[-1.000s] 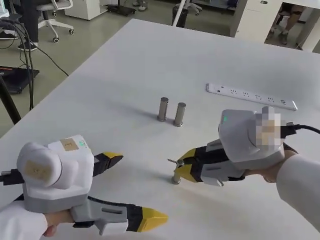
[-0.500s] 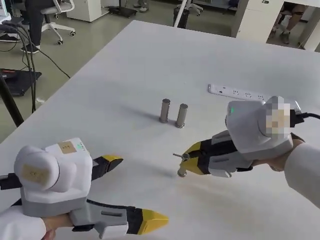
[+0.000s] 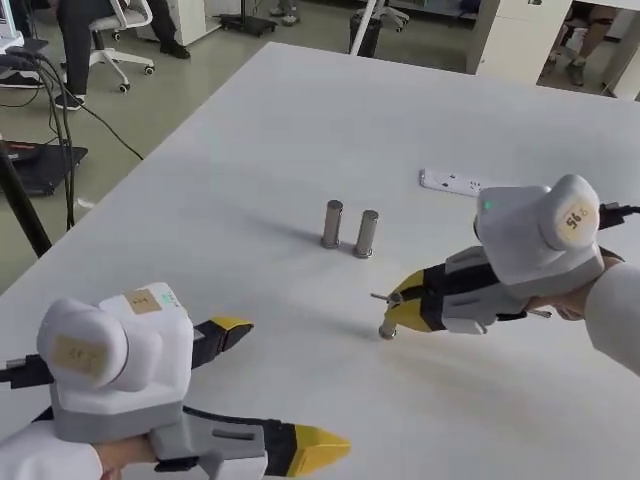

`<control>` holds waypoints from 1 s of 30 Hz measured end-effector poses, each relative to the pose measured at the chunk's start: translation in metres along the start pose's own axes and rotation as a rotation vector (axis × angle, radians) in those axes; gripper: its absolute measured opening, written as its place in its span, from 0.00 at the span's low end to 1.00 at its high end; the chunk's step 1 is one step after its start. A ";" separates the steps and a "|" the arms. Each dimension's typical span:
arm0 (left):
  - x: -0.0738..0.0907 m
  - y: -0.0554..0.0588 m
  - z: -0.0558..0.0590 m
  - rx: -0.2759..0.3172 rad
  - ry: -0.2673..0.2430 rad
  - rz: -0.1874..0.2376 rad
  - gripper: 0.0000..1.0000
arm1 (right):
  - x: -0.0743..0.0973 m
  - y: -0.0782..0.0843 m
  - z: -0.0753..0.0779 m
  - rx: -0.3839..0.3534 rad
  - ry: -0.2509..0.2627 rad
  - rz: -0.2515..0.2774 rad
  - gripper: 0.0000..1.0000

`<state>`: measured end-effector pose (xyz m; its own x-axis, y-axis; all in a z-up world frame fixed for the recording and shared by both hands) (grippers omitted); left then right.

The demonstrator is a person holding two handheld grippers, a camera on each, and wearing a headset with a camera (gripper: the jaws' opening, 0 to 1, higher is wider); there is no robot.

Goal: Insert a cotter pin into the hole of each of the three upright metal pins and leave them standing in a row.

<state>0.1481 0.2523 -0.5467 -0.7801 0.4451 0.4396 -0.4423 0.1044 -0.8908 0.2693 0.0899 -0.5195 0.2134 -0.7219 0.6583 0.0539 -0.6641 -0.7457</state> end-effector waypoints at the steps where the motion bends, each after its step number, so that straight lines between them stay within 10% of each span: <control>1: -0.001 0.001 0.001 -0.007 0.004 -0.002 0.97 | 0.000 0.000 -0.001 0.002 -0.004 0.002 0.04; 22: -0.004 0.001 0.011 0.012 0.033 -0.019 0.98 | -0.006 0.007 0.001 -0.014 -0.064 0.061 0.05; 26: -0.004 0.001 0.012 0.017 0.034 -0.020 0.98 | -0.006 0.007 -0.001 -0.019 -0.053 0.086 0.25; 30: -0.002 0.000 0.014 0.018 0.039 -0.017 0.98 | -0.001 0.003 -0.006 -0.033 -0.034 0.092 0.24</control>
Point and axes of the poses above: the centre of the closed fingertips' face, and the gripper's own axes: x roughly backward along the fingers, z roughly to its right, y roughly out of its underside, the point moved 7 cm from there along x, roughly backward along the fingers, and after that the axes turned 15 degrees about -y, right-handed, at the moved point
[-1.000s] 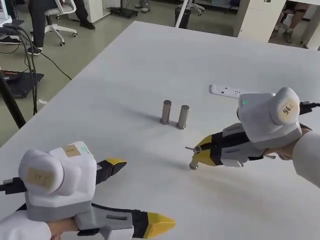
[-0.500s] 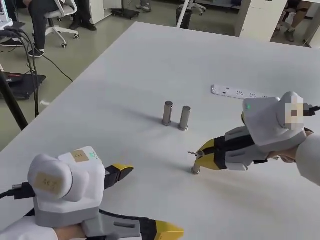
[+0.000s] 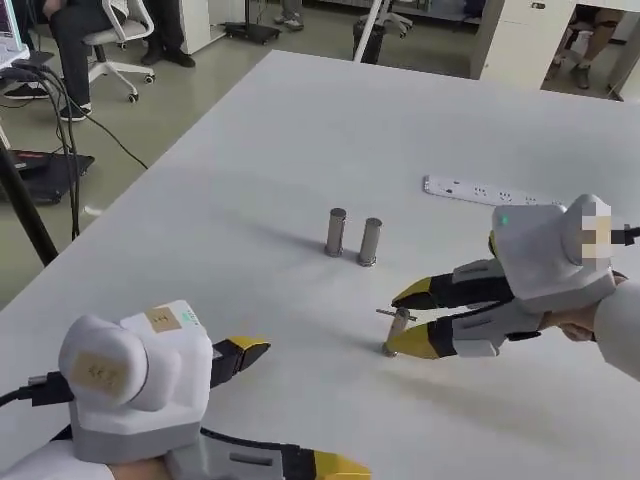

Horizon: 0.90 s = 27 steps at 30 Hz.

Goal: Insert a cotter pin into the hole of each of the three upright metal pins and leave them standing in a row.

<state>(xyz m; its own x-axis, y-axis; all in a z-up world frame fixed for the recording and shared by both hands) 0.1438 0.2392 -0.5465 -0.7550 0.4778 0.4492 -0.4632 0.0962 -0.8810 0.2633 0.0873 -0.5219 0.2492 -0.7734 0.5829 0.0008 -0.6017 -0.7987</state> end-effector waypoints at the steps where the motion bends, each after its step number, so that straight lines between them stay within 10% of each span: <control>1: 0.000 0.000 0.000 -0.001 0.000 0.002 0.99 | 0.001 0.000 0.000 -0.008 0.009 0.012 0.26; 9: 0.005 -0.007 0.005 0.005 0.022 0.025 0.99 | 0.027 -0.024 -0.027 -0.066 0.135 0.221 0.47; 27: 0.016 -0.014 0.024 0.053 0.089 0.039 0.99 | 0.060 0.014 -0.099 -0.233 0.333 0.288 0.81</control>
Point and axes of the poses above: the centre of the closed fingertips' face, and the gripper's own axes: x roughly backward along the fingers, z roughly to its right, y roughly out of its underside, the point moved 7 cm from there along x, roughly backward along the fingers, and after that the axes turned 15 degrees about -y, right-handed, at the moved point
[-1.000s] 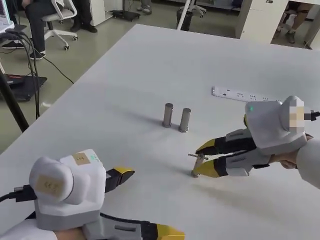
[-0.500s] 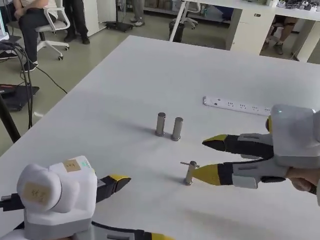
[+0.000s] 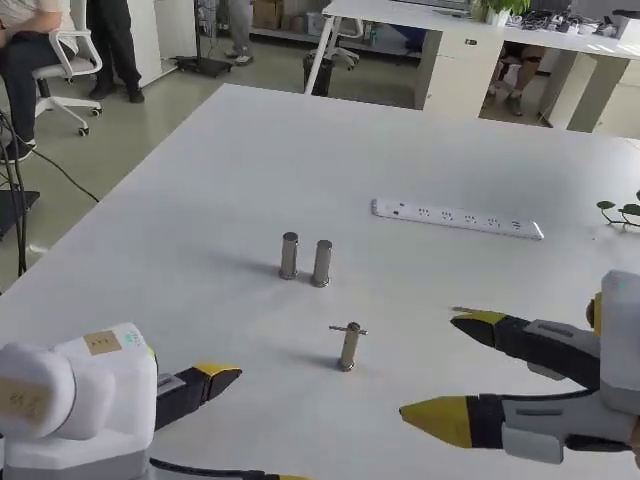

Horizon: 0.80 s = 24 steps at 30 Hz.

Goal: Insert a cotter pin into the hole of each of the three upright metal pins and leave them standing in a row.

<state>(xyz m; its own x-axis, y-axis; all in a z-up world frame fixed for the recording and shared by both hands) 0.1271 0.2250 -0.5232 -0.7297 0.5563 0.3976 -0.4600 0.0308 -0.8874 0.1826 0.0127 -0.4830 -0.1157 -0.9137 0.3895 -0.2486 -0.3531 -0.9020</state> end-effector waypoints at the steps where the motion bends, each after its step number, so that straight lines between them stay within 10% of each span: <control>1: 0.001 0.000 0.001 0.002 0.001 -0.001 0.99 | 0.004 0.002 -0.001 -0.018 0.020 0.004 0.84; 20: 0.002 -0.018 -0.015 -0.010 -0.006 0.013 0.99 | 0.024 0.027 -0.011 -0.150 0.108 0.026 0.98; 24: -0.004 -0.039 -0.025 -0.004 -0.008 0.098 0.99 | 0.024 0.027 -0.011 -0.145 0.102 0.023 0.98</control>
Point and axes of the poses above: the centre of the closed fingertips' face, and the gripper's own axes: x roughly backward along the fingers, z roughly to its right, y roughly out of its underside, the point moved 7 cm from there along x, roughly backward along the fingers, and after that the axes turned 15 degrees about -y, right-handed, at the moved point
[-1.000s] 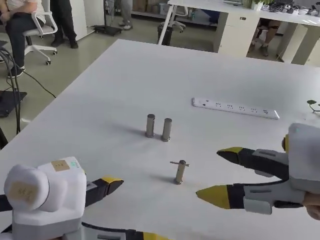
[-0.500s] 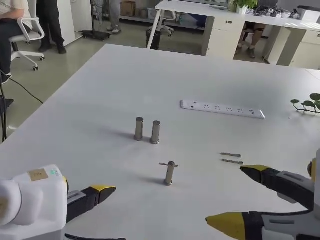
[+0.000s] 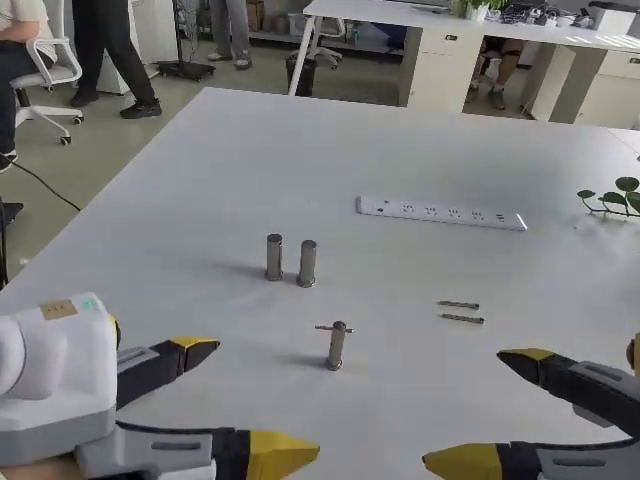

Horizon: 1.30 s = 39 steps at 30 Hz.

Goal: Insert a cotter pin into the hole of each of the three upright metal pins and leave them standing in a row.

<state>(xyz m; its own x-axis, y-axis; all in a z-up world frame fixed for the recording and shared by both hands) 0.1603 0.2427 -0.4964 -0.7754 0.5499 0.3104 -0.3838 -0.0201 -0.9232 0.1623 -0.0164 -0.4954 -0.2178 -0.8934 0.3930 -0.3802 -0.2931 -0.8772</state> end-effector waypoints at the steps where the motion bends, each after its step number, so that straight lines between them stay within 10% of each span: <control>1: -0.002 -0.005 -0.003 -0.011 -0.006 0.023 0.99 | 0.000 0.000 0.000 0.001 -0.001 -0.002 0.98; 20: -0.079 -0.053 -0.081 -0.167 -0.077 0.003 0.85 | 0.005 0.003 0.003 -0.013 0.043 -0.009 0.98; 23: -0.092 -0.052 -0.092 -0.044 -0.094 0.004 0.81 | 0.006 0.001 0.005 -0.020 0.051 -0.001 0.98; 39: -0.135 -0.043 -0.133 -0.092 -0.241 -0.050 0.43 | 0.018 -0.013 0.008 0.023 0.063 -0.021 0.97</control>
<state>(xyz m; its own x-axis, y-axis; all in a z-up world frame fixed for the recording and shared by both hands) 0.3482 0.2803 -0.5282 -0.8577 0.3337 0.3913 -0.3863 0.0843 -0.9185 0.1703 -0.0317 -0.4788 -0.2665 -0.8638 0.4277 -0.3652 -0.3202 -0.8742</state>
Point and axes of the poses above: the centre of the closed fingertips' face, and the gripper's own axes: x roughly backward along the fingers, z roughly to its right, y roughly out of its underside, the point moved 7 cm from there along x, roughly backward along the fingers, and after that the axes turned 15 degrees about -y, right-handed, at the moved point
